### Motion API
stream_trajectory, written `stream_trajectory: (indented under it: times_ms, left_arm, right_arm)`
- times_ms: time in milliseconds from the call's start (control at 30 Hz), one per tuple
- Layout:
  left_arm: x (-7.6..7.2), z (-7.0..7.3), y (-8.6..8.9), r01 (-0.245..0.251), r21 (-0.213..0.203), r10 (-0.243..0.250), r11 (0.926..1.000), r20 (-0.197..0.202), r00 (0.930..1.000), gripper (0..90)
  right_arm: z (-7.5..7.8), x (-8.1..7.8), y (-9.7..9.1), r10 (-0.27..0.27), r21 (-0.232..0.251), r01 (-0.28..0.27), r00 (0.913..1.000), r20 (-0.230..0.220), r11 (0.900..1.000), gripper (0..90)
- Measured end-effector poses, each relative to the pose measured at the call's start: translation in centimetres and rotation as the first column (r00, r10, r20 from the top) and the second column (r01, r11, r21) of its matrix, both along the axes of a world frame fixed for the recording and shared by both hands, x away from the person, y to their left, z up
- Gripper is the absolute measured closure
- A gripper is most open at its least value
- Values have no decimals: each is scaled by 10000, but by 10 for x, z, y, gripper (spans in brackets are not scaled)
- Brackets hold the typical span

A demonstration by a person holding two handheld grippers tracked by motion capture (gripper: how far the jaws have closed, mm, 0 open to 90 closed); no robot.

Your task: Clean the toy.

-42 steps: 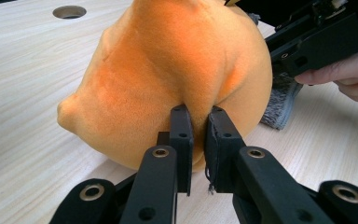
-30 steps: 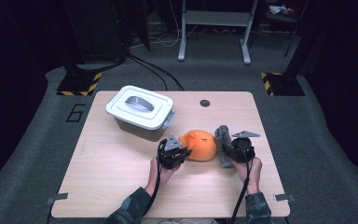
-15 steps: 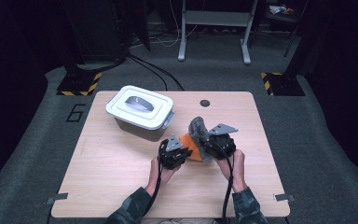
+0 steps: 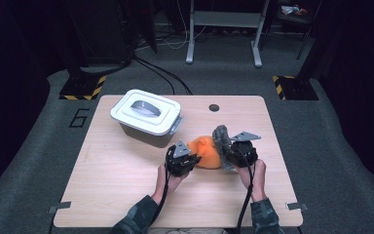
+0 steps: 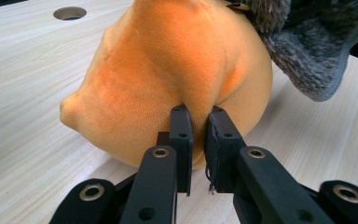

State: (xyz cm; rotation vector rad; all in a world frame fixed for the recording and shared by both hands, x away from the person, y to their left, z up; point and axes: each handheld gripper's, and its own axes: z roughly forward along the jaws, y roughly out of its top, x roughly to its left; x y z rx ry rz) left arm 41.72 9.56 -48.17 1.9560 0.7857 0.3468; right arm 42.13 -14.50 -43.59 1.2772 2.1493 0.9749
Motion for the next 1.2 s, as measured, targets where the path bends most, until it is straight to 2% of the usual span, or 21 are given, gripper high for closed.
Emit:
stream_trajectory:
  times_ms: [200, 333, 500, 567, 667, 767, 900, 967, 1033, 1100, 1167, 1200]
  left_arm:
    - [0, 0, 0, -12, 1, 12, 10000, -25, 10000, 818]
    - [0, 0, 0, -20, -16, 20, 10000, -39, 10000, 818]
    - [0, 0, 0, -10, -3, 10, 10000, -32, 10000, 817]
    - [0, 0, 0, -14, -3, 14, 10000, -36, 10000, 817]
    - [1, 0, 1, 4, -3, -4, 10000, -35, 10000, 816]
    - [1, 0, 2, 11, -40, -11, 10000, -67, 10000, 815]
    - [1, 1, 2, 43, 11, -43, 10000, -10, 10000, 813]
    - [2, 0, 2, 6, -51, -6, 10000, -37, 10000, 812]
    - [2, 0, 2, -26, -123, 25, 9999, -68, 10000, 810]
    - [2, 0, 3, -23, -121, 22, 9999, -103, 9999, 802]
    - [3, 0, 4, 13, -106, -14, 9999, -110, 9999, 789]
    - [3, 0, 4, -11, -98, 10, 10000, -101, 9999, 770]
  right_arm:
    - [-20, 7, -17, -535, 112, 541, 9972, -529, 9985, 708]
    - [-39, 14, -24, -910, -64, 909, 9904, -1042, 9958, 707]
    - [-62, 21, -28, -934, 216, 983, 9818, -1655, 9949, 706]
    - [-65, 22, -28, -903, 265, 962, 9812, -1708, 9950, 706]
    - [-60, 20, -30, -980, 227, 1030, 9818, -1626, 9944, 708]
    - [-45, 14, -34, -1102, 266, 1141, 9868, -1188, 9931, 709]
    - [-11, 2, -30, -774, 553, 781, 9969, -154, 9954, 709]
    - [0, -2, -23, -435, 574, 426, 9990, 142, 9974, 709]
    - [8, -3, -12, 19, 529, -27, 9999, 161, 9986, 709]
    - [7, 0, -3, 260, 260, -259, 9997, -16, 9993, 709]
    - [3, 4, 1, 196, 78, -195, 9997, -133, 9998, 710]
    - [1, 6, 2, 164, 192, -160, 9997, -186, 9997, 710]
